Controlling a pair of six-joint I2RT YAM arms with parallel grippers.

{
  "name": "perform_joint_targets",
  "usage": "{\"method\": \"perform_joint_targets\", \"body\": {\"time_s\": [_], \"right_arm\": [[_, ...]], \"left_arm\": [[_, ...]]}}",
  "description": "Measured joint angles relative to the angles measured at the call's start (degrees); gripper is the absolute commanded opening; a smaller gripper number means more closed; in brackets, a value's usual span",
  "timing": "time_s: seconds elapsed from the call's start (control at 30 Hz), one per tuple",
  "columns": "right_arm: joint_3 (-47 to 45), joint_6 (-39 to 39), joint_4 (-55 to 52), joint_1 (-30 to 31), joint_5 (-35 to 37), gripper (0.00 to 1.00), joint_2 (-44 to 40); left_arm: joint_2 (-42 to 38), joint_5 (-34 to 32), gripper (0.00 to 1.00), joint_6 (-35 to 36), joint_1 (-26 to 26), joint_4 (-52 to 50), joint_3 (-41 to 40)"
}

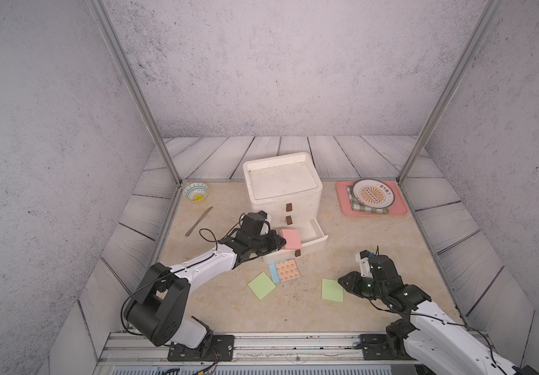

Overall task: Please put the sticky notes in the drawer by color
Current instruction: Place the sticky notes in the drawer.

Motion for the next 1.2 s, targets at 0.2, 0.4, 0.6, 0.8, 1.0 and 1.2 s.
{"method": "perform_joint_targets", "body": {"time_s": [0.2, 0.4, 0.6, 0.8, 1.0, 1.2], "right_arm": [[0.1, -0.3, 0.1, 0.0, -0.3, 0.24, 0.7], [0.2, -0.4, 0.1, 0.0, -0.9, 0.24, 1.8], [0.2, -0.4, 0.2, 0.0, -1.1, 0.24, 2.3], [0.2, -0.4, 0.8, 0.0, -1.2, 0.24, 2.8], [1.1, -0.5, 3.0, 0.0, -2.3, 0.24, 6.4], [10.7, -2.4, 7.3, 0.2, -4.0, 0.24, 19.7]], "left_arm": [[0.9, -0.8, 0.06, -0.2, 0.3, 1.4, 0.0], [2.7, -1.2, 0.08, -0.5, 0.3, 3.3, 0.0], [4.3, -1.2, 0.3, -0.7, 0.3, 4.1, 0.0], [4.5, -1.2, 0.62, 0.0, 0.4, 2.1, 0.3], [-1.4, -3.1, 0.63, 2.9, 0.7, -6.3, 2.6], [-13.8, -10.8, 0.69, 9.9, 0.7, -16.1, 15.1]]}}
